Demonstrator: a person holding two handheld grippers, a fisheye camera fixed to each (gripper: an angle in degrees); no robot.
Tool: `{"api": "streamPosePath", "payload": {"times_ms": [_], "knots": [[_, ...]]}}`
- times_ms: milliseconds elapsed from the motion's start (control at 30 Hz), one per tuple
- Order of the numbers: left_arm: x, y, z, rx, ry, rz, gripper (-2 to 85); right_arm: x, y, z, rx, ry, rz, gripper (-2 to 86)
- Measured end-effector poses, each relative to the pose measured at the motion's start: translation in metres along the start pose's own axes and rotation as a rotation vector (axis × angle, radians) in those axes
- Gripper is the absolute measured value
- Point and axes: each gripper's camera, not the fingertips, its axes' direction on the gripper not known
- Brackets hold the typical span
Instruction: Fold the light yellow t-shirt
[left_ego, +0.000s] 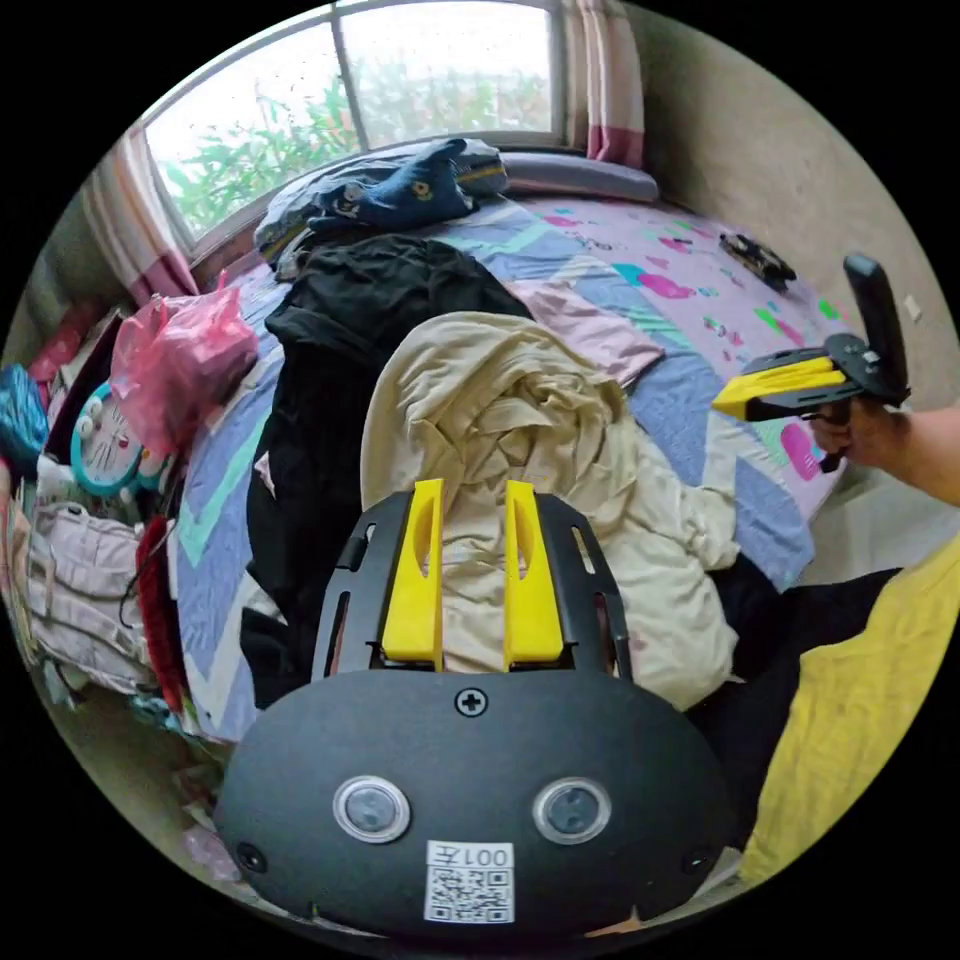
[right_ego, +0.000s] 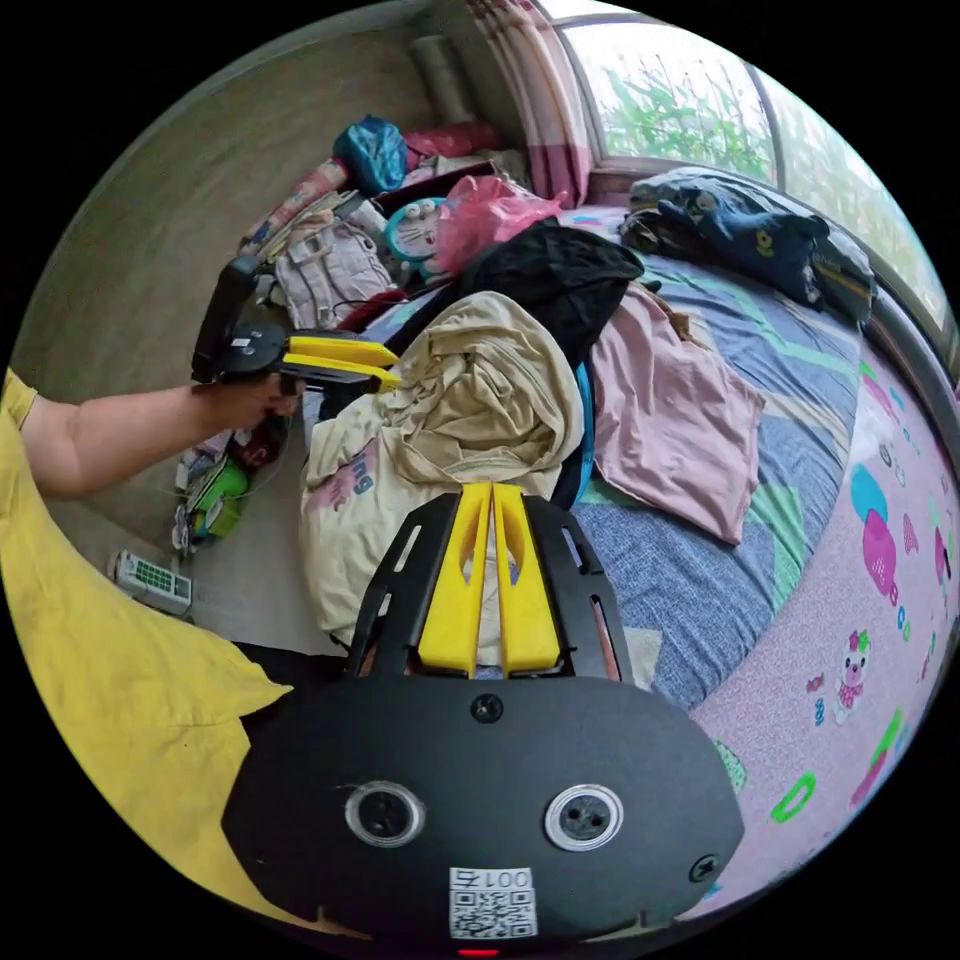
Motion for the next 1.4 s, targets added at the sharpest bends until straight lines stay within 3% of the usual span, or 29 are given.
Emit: {"api": "streamPosePath", "payload": {"times_ms": [333,433,667,833,1100,1267,1400], "knots": [[-0.027,-0.019,-0.046,-0.042,-0.131,0.147,1.1,0.029,-0.038,0.074,-0.036,-0.061,0.087,2.3],[-0.047,-0.013,-0.089,-0.002,-0.085,0.174,-0.9,0.035,-0.042,0.086,-0.049,-0.052,0.095,4.0],[-0.125,-0.007,-0.2,0.107,-0.043,0.05,-1.4,0.04,-0.05,0.097,0.004,-0.075,0.059,7.3],[-0.154,-0.013,-0.238,0.07,-0.042,0.041,-1.4,0.027,-0.059,0.109,-0.024,-0.039,-0.038,8.6],[-0.17,-0.018,-0.275,0.029,-0.036,0.044,-1.4,0.018,-0.077,0.117,-0.037,0.158,-0.144,7.6],[-0.173,-0.028,-0.307,0.036,-0.033,0.055,-1.4,0.023,-0.095,0.129,-0.134,0.121,-0.176,2.8],[-0.17,-0.03,-0.347,0.058,-0.028,0.077,-1.4,0.03,-0.092,0.076,-0.017,0.021,-0.166,1.0]]}}
